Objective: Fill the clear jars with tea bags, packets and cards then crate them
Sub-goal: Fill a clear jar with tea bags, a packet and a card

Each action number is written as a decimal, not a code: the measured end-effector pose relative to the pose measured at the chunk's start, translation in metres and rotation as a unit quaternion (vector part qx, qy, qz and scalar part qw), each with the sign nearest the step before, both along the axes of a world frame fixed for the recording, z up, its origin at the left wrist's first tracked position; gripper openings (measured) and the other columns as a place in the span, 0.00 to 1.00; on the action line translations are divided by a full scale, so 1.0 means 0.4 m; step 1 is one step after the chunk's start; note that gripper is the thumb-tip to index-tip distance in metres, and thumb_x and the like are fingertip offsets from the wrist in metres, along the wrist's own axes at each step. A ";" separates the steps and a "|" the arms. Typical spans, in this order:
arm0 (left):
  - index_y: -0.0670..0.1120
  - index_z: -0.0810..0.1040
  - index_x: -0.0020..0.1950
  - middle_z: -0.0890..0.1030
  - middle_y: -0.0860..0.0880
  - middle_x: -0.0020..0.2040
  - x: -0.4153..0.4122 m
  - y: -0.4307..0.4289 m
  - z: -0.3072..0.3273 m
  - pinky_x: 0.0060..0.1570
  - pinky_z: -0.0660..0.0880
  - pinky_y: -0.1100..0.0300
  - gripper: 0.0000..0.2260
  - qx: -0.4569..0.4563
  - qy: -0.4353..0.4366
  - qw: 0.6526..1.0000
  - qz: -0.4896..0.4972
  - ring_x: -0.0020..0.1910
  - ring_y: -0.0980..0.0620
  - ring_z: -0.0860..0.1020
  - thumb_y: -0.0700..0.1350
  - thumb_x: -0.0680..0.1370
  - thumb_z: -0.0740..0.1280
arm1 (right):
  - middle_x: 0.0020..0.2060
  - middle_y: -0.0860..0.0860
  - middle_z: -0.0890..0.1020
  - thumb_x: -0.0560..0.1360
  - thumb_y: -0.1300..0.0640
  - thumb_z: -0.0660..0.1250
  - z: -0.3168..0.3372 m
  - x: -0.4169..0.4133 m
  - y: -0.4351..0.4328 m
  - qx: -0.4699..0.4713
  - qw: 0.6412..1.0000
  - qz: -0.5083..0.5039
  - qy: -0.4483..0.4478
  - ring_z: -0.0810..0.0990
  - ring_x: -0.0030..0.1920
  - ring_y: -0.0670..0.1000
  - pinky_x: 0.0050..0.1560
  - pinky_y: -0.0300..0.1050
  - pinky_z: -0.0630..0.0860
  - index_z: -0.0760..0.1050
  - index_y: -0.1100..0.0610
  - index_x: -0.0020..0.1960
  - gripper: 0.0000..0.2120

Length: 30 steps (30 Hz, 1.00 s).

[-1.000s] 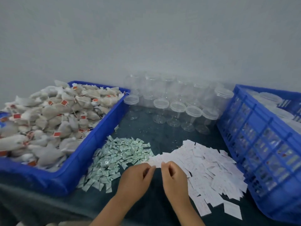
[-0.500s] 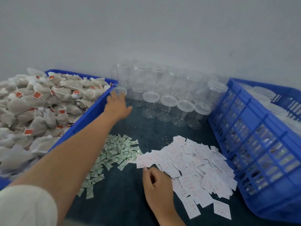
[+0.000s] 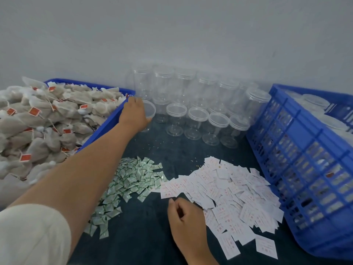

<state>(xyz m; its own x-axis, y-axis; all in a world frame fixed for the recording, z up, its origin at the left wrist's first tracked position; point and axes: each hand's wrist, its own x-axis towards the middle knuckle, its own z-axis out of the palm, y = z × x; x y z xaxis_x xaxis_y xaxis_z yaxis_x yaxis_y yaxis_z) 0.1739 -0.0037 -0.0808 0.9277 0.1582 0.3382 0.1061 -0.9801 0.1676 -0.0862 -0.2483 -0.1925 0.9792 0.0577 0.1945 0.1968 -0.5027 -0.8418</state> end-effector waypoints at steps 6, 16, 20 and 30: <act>0.43 0.68 0.72 0.65 0.38 0.69 -0.068 -0.007 0.031 0.68 0.70 0.42 0.39 -0.034 0.069 0.997 -0.018 0.70 0.36 0.65 0.63 0.69 0.73 | 0.27 0.47 0.70 0.82 0.50 0.68 0.006 0.000 0.000 0.018 1.000 0.000 0.008 0.67 0.31 0.47 0.33 0.44 0.61 0.66 0.52 0.37 0.18; 0.64 0.65 0.72 0.72 0.62 0.59 -0.460 -0.129 0.089 0.47 0.70 0.64 0.32 -0.030 0.052 0.962 -0.267 0.55 0.58 0.76 0.77 0.72 0.61 | 0.73 0.33 0.68 0.61 0.26 0.80 0.031 -0.017 0.000 0.098 0.994 -0.001 -0.049 0.71 0.73 0.41 0.61 0.36 0.77 0.61 0.36 0.77 0.51; 0.60 0.66 0.71 0.74 0.61 0.58 -0.563 -0.158 0.068 0.47 0.74 0.59 0.31 0.030 0.065 0.954 -0.292 0.52 0.57 0.78 0.74 0.74 0.58 | 0.77 0.33 0.63 0.61 0.26 0.81 0.035 -0.016 -0.004 0.115 0.990 -0.016 -0.074 0.66 0.79 0.45 0.73 0.43 0.73 0.58 0.36 0.79 0.54; 0.60 0.64 0.74 0.74 0.55 0.60 -0.672 -0.151 0.005 0.48 0.73 0.55 0.33 0.082 0.062 0.944 -0.313 0.53 0.52 0.78 0.77 0.76 0.52 | 0.68 0.42 0.80 0.63 0.40 0.86 0.038 -0.032 -0.007 0.117 0.990 0.085 0.000 0.81 0.67 0.46 0.66 0.48 0.80 0.65 0.43 0.75 0.48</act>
